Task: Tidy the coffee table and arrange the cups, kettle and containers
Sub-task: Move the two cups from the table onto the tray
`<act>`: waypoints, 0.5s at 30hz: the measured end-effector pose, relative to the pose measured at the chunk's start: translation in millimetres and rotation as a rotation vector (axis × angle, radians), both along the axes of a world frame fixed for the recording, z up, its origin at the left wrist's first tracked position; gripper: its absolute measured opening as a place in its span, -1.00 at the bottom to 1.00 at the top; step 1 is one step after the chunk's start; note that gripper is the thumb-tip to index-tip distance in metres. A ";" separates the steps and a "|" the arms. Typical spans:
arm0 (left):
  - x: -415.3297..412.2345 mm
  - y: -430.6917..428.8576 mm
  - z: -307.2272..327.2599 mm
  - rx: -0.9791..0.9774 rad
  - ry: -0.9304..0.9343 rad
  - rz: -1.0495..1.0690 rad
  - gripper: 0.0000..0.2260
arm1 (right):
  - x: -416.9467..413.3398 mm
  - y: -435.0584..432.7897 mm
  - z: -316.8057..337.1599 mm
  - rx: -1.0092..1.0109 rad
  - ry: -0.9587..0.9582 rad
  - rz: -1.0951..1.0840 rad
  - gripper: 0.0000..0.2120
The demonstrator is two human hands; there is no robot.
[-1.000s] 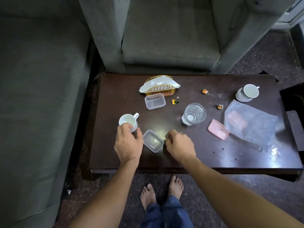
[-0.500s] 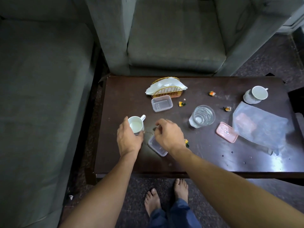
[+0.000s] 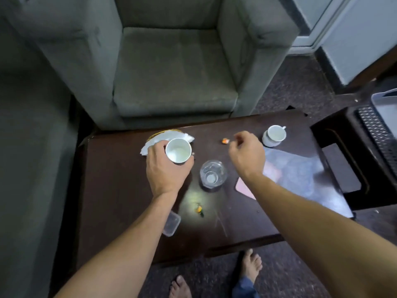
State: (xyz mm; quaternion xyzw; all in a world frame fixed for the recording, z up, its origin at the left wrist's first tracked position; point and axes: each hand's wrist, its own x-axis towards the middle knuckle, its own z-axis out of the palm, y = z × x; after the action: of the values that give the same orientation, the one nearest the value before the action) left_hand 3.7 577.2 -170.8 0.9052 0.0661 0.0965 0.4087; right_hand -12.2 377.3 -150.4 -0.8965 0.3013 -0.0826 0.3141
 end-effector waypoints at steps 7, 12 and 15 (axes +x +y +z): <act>11.0 -127.1 12.0 0.001 -0.001 -0.182 -0.43 | 6.4 -132.7 -10.3 -0.045 0.283 -0.098 -0.67; 22.7 -182.7 2.5 0.052 0.091 -0.196 -0.40 | 20.0 -179.8 -21.6 -0.141 0.461 0.139 -0.42; 27.3 -198.8 -6.4 0.063 0.128 -0.178 -0.38 | 28.7 -193.5 -29.8 -0.191 0.533 0.232 -0.35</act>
State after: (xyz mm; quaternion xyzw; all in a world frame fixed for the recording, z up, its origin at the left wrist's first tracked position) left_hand 31.0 378.4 -177.2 0.9242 0.0082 0.0039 0.3818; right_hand 16.5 183.8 -180.2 -0.9406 0.2594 0.1638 0.1455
